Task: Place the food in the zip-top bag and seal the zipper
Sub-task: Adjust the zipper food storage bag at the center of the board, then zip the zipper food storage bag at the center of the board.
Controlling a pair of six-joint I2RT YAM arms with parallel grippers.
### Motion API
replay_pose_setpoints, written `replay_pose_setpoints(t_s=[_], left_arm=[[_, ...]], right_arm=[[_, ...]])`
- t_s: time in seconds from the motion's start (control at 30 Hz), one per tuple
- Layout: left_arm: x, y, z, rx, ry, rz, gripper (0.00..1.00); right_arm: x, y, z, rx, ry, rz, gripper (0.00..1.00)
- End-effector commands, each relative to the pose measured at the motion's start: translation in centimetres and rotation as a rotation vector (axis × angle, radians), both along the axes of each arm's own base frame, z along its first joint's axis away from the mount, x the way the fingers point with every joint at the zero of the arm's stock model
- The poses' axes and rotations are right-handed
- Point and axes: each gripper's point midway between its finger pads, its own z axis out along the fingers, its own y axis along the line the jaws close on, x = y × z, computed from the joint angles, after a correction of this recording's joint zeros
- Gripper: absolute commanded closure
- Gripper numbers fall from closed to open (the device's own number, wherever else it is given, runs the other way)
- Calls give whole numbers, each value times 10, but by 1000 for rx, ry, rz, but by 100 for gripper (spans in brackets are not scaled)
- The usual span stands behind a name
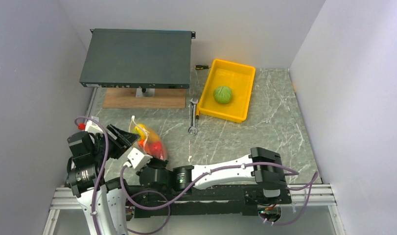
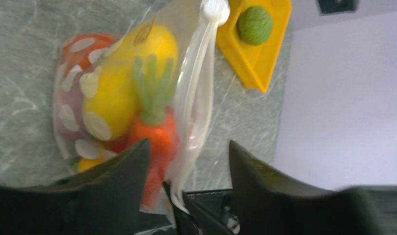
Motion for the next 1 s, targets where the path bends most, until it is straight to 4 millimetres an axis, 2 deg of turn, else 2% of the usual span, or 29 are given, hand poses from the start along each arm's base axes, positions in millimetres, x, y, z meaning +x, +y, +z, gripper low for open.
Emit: replay_pose_setpoints(t_s=[0.0, 0.03, 0.1, 0.17, 0.2, 0.33, 0.37, 0.47, 0.63, 0.8, 0.97], left_arm=[[3, 12, 31, 137, -95, 10, 21], [2, 17, 34, 182, -102, 15, 14], [2, 25, 38, 273, -116, 12, 9], [5, 34, 40, 350, -124, 8, 9], [6, 37, 39, 377, -131, 2, 9], [19, 36, 37, 409, -197, -56, 11], [23, 33, 37, 403, -224, -80, 13], [32, 21, 39, 384, -323, -157, 16], [43, 7, 43, 363, -451, -259, 17], [46, -9, 41, 299, -539, -375, 25], [46, -23, 41, 208, -638, -453, 23]], right_arm=[[4, -8, 56, 142, -75, 116, 100], [2, -11, 56, 133, -72, 173, 100], [3, -20, 47, 87, -46, 293, 100], [11, -33, 42, 48, 1, 355, 100], [13, -39, 46, 49, 29, 401, 100], [23, -69, 41, -30, 77, 508, 100], [27, -77, 38, -45, 78, 535, 100], [22, -95, 27, -105, 88, 660, 100], [31, -128, 16, -140, 114, 709, 100], [20, -138, 20, -92, 146, 730, 100], [17, -148, 11, -50, 221, 664, 100]])
